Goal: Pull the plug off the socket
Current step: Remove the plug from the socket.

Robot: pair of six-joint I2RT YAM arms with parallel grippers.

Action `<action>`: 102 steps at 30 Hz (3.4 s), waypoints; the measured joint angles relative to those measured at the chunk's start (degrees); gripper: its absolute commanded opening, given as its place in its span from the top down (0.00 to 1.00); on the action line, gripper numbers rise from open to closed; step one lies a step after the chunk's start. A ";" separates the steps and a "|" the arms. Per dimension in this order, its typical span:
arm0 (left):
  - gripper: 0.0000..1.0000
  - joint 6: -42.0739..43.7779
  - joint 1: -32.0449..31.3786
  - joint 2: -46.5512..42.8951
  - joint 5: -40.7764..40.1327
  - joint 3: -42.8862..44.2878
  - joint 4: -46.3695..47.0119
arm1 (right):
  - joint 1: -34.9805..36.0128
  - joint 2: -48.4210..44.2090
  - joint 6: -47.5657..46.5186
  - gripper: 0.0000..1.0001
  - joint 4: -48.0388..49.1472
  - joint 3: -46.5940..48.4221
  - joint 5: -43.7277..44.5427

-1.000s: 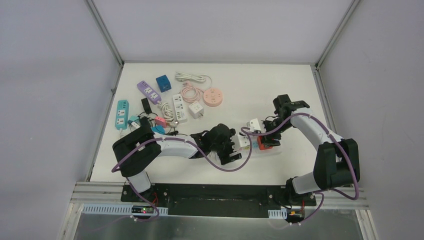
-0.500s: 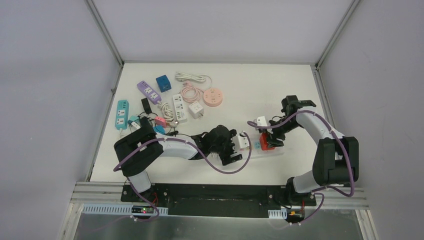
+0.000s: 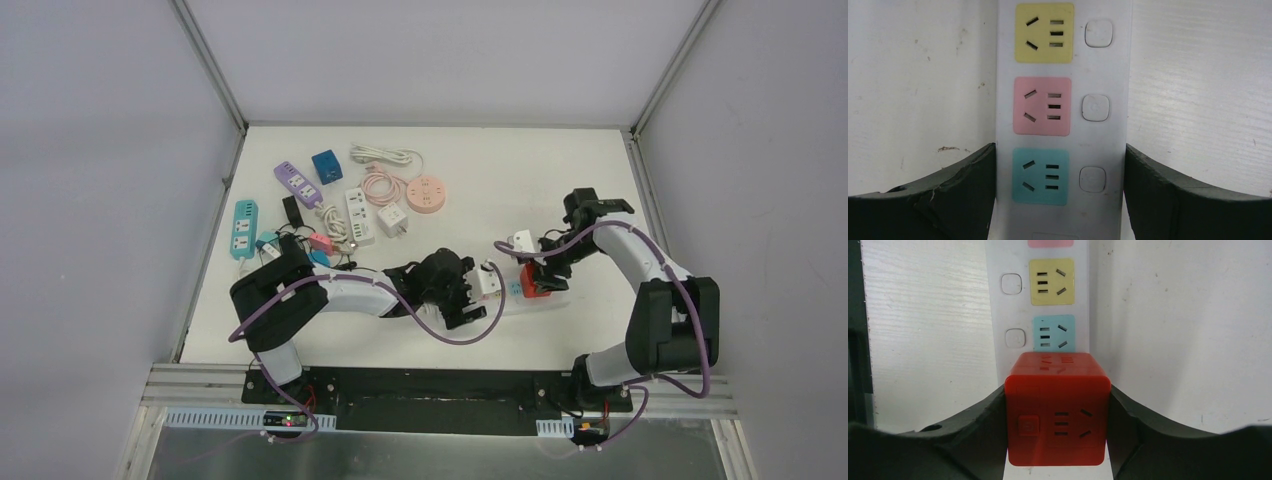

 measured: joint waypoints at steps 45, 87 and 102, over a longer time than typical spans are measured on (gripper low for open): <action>1.00 -0.63 0.46 1.16 -0.68 2.03 -2.84 | 2.99 0.02 1.14 1.00 -0.92 1.40 1.62; 0.01 -11.72 1.27 0.22 -5.49 4.26 -6.54 | -7.91 -4.26 44.57 1.00 3.21 0.24 -17.62; 0.01 -23.58 2.43 -22.40 -17.03 4.26 -11.04 | -17.49 -2.51 82.03 1.00 23.61 -7.37 -32.33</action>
